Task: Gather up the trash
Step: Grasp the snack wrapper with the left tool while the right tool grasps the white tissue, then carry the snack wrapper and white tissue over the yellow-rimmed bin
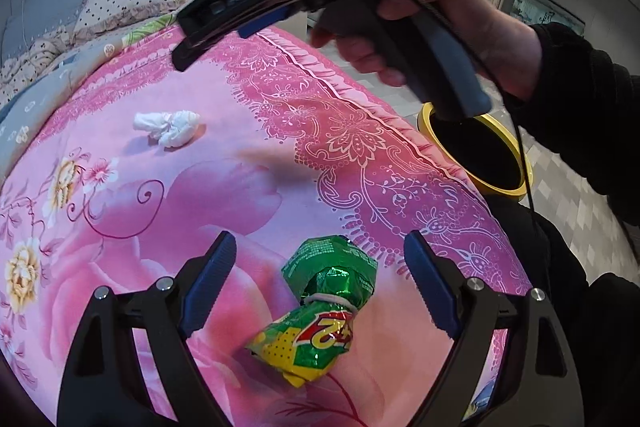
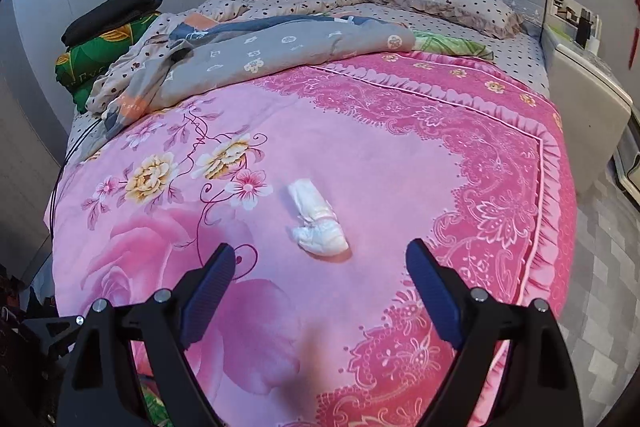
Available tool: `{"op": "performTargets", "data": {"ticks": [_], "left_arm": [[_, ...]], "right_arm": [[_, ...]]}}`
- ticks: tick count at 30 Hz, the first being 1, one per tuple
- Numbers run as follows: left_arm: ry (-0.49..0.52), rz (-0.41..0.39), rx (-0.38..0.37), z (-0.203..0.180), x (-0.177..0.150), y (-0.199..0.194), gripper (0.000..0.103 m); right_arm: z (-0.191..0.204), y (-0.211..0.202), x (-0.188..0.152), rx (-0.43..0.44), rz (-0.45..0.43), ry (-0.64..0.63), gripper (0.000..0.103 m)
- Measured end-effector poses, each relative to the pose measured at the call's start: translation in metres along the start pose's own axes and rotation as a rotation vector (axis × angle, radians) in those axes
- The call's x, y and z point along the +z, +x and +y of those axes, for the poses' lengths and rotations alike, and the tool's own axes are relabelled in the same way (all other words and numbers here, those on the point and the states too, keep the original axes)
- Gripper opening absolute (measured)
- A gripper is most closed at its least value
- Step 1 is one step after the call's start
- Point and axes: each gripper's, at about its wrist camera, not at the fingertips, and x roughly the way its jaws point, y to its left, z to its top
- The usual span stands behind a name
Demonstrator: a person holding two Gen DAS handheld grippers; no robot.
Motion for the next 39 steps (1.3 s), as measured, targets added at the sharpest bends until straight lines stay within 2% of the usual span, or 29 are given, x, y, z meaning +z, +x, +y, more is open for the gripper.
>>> {"op": "performTargets", "data": {"ticks": [7, 9, 12, 16, 17, 19, 20, 22, 23, 28, 34, 39], "left_arm": [[-0.033, 0.022, -0.035, 0.009, -0.001, 0.021, 0.080], [-0.034, 0.031, -0.043, 0.011, -0.002, 0.026, 0.078], [-0.037, 0.049, -0.045, 0.012, -0.004, 0.034, 0.068], [-0.054, 0.068, -0.061, 0.015, -0.003, 0.042, 0.049], [-0.053, 0.071, -0.063, 0.015, -0.003, 0.043, 0.047], [-0.048, 0.064, -0.059, 0.014, -0.003, 0.044, 0.045], [-0.044, 0.060, -0.061, 0.014, -0.003, 0.044, 0.043], [-0.044, 0.056, -0.063, 0.013, -0.003, 0.044, 0.042], [-0.048, 0.056, -0.067, 0.014, -0.003, 0.044, 0.041], [-0.072, 0.050, -0.068, 0.020, -0.002, 0.042, 0.040], [-0.098, 0.025, -0.057, 0.023, -0.003, 0.032, 0.039], [-0.113, -0.011, -0.019, 0.025, -0.011, 0.011, 0.039]], "right_arm": [[0.003, 0.057, 0.011, 0.001, 0.035, -0.060, 0.083], [0.003, 0.072, 0.012, -0.007, 0.035, -0.061, 0.083], [0.000, 0.093, 0.014, -0.013, 0.046, -0.051, 0.083], [0.002, 0.117, 0.017, -0.034, 0.074, -0.078, 0.071], [0.002, 0.122, 0.017, -0.035, 0.084, -0.077, 0.068], [-0.001, 0.134, 0.016, -0.027, 0.113, -0.071, 0.050], [-0.001, 0.138, 0.015, -0.027, 0.123, -0.071, 0.046], [-0.002, 0.145, 0.012, -0.028, 0.141, -0.065, 0.031], [-0.004, 0.147, 0.010, -0.021, 0.143, -0.051, 0.031], [-0.006, 0.137, 0.008, 0.024, 0.135, -0.013, 0.024], [-0.001, 0.098, 0.006, 0.050, 0.091, -0.005, 0.023], [0.000, 0.059, 0.002, 0.054, 0.055, 0.017, 0.023]]}}
